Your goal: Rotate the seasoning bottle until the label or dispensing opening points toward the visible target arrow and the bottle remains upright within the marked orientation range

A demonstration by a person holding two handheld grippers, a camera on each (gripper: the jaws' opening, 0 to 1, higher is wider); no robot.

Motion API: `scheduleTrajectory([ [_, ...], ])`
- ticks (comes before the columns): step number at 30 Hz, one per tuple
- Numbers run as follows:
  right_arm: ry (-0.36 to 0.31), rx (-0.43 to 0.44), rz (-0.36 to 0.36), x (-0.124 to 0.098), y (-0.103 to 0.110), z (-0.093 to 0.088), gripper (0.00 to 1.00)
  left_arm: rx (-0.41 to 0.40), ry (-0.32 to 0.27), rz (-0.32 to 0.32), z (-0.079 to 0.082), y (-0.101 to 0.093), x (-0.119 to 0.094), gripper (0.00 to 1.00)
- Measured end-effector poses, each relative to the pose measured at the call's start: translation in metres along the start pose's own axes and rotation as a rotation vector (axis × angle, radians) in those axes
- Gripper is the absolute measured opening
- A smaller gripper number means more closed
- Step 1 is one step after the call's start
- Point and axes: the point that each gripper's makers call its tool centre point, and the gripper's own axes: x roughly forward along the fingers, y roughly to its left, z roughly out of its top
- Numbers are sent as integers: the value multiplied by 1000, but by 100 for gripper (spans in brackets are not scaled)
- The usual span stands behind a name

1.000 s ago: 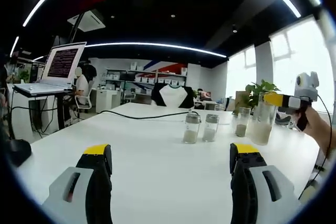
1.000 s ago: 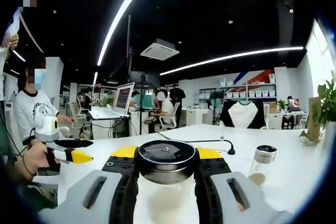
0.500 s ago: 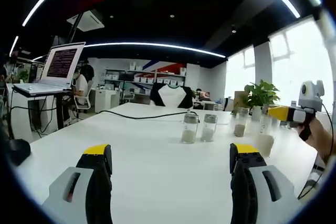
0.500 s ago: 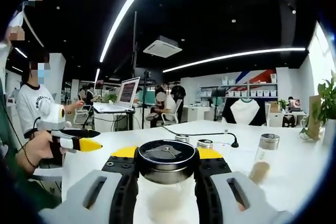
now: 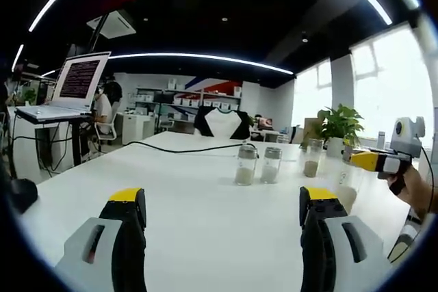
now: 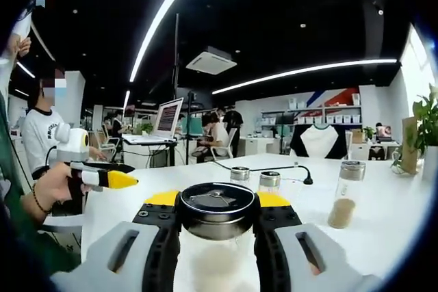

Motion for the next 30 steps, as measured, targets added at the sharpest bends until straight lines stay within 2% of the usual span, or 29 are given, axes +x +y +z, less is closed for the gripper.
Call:
scheduleTrajectory([
  [7,-20,17,-3,-2,0,0,39,2,4,-9,-1,-3,1,98],
  [11,-7,15,-4,-2,2,-7,39,6,1,-12,-1,-4,0,99],
  [12,-28,7,-5,-3,1,-4,39,6,-1,-12,0,-4,0,99],
  [30,-35,29,46,-7,6,-5,39,-1,-3,-3,-1,-4,1,100],
])
